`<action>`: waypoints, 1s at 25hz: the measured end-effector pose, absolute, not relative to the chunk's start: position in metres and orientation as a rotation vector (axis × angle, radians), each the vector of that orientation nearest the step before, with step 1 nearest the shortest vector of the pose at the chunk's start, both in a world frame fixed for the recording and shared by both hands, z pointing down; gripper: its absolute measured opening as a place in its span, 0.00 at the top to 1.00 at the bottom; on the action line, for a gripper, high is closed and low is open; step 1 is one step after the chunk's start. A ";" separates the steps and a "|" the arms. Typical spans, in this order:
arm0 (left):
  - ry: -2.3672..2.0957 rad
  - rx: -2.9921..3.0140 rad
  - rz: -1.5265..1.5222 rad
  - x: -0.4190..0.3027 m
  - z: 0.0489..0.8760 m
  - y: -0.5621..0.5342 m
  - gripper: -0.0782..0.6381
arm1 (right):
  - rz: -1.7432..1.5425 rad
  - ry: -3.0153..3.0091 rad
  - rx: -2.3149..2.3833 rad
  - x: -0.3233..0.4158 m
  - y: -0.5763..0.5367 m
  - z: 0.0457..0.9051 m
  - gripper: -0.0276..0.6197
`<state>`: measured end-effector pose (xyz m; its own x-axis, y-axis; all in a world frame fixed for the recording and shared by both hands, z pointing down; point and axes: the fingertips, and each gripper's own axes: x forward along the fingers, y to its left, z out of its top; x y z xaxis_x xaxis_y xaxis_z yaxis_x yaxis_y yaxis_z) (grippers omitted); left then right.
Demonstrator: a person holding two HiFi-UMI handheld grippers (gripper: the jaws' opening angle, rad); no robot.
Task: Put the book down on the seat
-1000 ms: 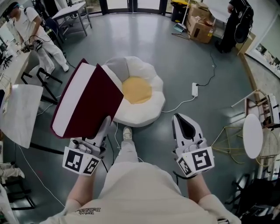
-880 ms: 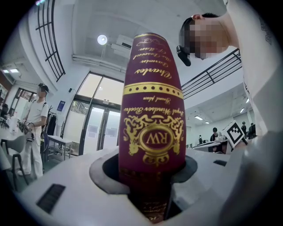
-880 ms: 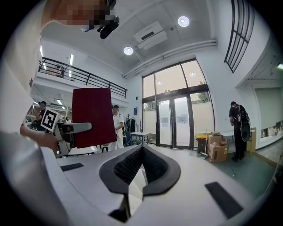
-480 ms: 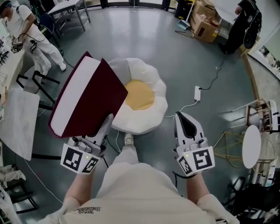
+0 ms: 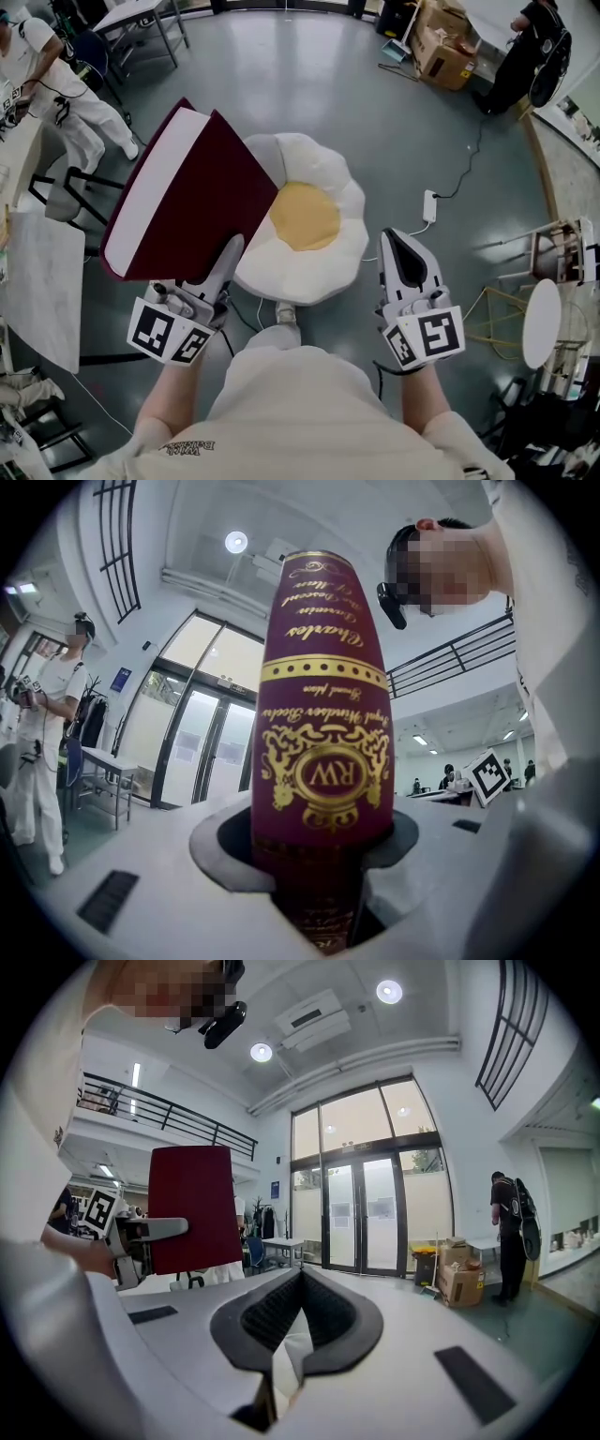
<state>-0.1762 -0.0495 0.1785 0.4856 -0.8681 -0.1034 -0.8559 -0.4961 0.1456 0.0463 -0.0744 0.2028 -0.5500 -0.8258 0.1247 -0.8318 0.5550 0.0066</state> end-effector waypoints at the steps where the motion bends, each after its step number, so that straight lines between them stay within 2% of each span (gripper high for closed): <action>1: -1.529 2.649 -0.248 -0.181 0.178 -0.057 0.58 | 0.082 -2.665 1.433 0.041 -0.082 0.202 0.96; 11: -1.518 2.666 -0.262 -0.208 0.174 -0.099 0.58 | 0.064 -2.666 1.386 0.001 -0.123 0.197 0.96; 25: -1.541 2.632 -0.238 -0.179 0.174 -0.113 0.58 | 0.070 -2.705 1.309 0.011 -0.148 0.195 0.96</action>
